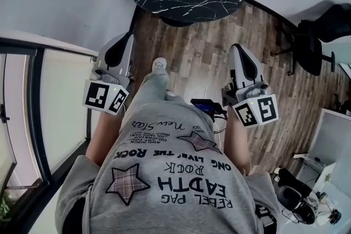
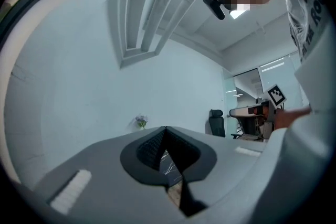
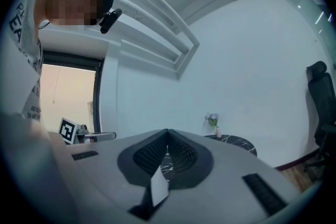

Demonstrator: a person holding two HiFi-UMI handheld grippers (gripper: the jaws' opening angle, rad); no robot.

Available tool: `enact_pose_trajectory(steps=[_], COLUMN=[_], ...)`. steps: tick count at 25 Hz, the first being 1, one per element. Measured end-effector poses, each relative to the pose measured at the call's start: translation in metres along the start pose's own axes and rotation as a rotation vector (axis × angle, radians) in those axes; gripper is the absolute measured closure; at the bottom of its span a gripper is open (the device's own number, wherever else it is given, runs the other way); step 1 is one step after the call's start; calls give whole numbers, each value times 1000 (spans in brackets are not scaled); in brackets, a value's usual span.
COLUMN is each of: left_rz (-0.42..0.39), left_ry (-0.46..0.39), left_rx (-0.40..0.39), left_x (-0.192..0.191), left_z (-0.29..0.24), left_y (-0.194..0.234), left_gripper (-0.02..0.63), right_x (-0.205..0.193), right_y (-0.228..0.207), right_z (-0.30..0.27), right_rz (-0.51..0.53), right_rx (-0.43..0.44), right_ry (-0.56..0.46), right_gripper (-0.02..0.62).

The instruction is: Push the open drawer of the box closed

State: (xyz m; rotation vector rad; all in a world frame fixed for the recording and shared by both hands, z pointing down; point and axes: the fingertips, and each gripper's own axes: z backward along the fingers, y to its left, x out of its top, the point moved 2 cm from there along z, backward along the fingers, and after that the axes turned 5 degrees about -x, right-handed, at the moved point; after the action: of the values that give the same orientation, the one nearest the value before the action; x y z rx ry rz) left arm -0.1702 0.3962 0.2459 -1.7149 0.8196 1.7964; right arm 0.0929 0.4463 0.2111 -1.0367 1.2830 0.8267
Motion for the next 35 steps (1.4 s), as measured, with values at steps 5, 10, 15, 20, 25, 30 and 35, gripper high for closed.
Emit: enact_pose_trajectory(steps=[5, 10, 15, 20, 25, 30, 35], left_rz=[14, 34, 41, 58, 70, 91, 86], left_ry=[7, 11, -1, 11, 32, 54, 72], left_rx=[-48, -94, -147, -196, -223, -213, -181], left_x=[-1, -1, 3, -1, -7, -16, -20], left_z=[-46, -93, -135, -169, -189, -203, -221], left_y=[27, 64, 99, 132, 155, 168, 176], left_gripper=[601, 601, 601, 601, 601, 601, 601], right_x=[-2, -3, -4, -3, -3, -7, -8], right_y=[-17, -30, -44, -47, -50, -61, -82], right_z=[-40, -92, -140, -184, -214, -235, -261], right_rz=[-8, 1, -12, -44, -48, -62, -77], right_rx=[-22, -25, -49, -37, -36, -28, 13], right_ry=[26, 50, 74, 84, 89, 105, 106], right_gripper=[583, 583, 583, 583, 583, 583, 583])
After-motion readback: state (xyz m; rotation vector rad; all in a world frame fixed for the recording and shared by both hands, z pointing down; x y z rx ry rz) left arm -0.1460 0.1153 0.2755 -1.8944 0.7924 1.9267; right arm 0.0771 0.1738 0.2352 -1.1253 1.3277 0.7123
